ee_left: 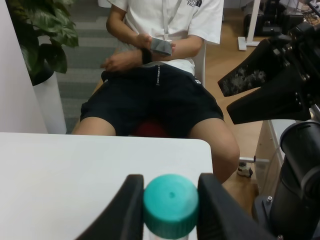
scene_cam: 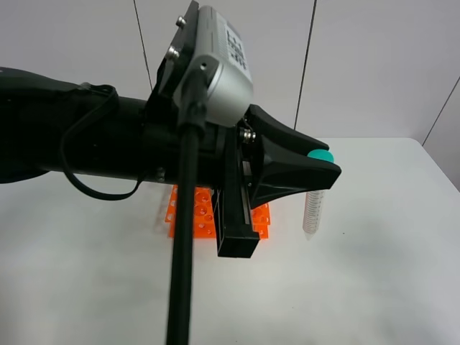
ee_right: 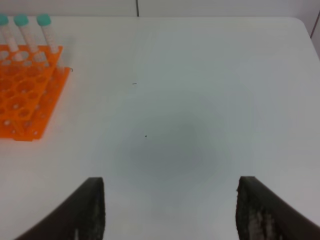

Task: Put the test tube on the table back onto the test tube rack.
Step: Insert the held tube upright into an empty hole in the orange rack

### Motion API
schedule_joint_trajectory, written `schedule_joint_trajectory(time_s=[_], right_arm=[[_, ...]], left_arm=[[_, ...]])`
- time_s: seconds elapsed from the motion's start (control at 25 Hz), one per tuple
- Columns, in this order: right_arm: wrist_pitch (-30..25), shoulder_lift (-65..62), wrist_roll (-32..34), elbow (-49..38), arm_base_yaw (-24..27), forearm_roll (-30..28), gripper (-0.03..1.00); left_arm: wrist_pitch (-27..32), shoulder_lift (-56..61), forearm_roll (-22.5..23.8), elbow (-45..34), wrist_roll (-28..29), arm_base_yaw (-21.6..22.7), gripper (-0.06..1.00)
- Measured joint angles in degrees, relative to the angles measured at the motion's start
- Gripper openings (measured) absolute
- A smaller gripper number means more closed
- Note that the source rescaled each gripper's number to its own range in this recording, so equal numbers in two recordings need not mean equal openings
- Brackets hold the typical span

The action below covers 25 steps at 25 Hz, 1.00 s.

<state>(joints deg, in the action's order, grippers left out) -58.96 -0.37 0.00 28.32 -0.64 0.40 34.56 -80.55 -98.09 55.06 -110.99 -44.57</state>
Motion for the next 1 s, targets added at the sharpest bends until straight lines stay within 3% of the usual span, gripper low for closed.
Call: schedule_joint_trajectory(time_s=[0.64, 0.84, 1.0], right_arm=[[0.00, 0.00, 0.00, 0.00, 0.00, 0.00, 0.61], [0.05, 0.00, 0.00, 0.00, 0.00, 0.00, 0.61], [0.05, 0.00, 0.00, 0.00, 0.00, 0.00, 0.61]], left_arm=[[-1.59, 0.00, 0.31, 0.00, -0.06, 0.00, 0.00], [-9.55, 0.00, 5.69, 0.00, 2.22, -0.14, 0.00], [-21.86, 0.00, 16.89, 0.00, 13.40, -1.90, 0.00]])
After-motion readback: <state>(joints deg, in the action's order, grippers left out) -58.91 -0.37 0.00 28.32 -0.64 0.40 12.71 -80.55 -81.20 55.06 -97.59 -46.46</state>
